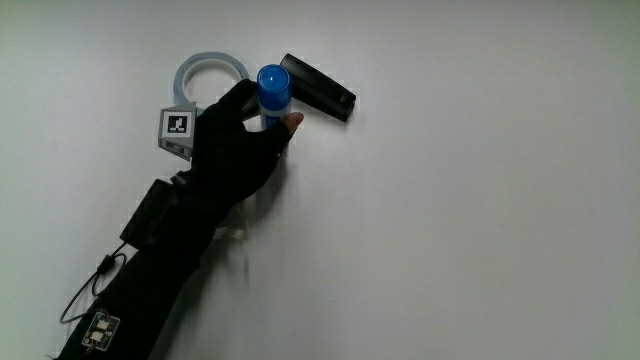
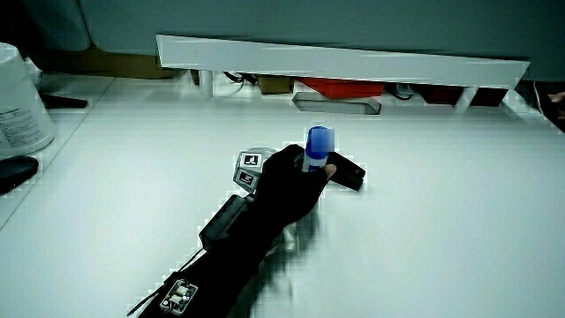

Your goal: Place glue

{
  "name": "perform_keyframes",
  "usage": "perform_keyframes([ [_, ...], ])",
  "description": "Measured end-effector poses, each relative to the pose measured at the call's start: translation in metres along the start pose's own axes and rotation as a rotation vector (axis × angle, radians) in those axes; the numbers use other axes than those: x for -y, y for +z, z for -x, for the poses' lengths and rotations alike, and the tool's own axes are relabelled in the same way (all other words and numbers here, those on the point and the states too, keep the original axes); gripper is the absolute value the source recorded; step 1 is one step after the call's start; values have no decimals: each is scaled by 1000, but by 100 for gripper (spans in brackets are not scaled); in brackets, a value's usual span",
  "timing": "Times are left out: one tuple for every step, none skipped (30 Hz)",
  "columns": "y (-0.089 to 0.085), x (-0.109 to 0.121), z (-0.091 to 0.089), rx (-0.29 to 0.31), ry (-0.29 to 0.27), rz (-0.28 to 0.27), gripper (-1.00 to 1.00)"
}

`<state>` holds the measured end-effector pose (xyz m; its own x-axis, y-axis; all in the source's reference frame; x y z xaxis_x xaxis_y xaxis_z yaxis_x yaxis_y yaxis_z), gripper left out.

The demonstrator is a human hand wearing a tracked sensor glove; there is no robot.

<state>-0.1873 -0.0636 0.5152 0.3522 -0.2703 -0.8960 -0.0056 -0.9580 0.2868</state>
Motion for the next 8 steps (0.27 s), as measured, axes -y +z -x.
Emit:
perform_keyframes([
  [0, -1, 2, 6, -10, 4, 0],
  [0, 0, 1, 8, 5, 12, 0],
  [1, 0, 0, 12, -2, 7, -14],
  [2, 2, -2, 12, 3, 7, -29],
  [3, 3, -2, 23, 5, 3, -43],
  [5, 5, -3, 53, 5, 12, -57],
  [8, 8, -6, 92, -17, 20, -71],
  [12, 13, -11, 87, -21, 32, -86],
])
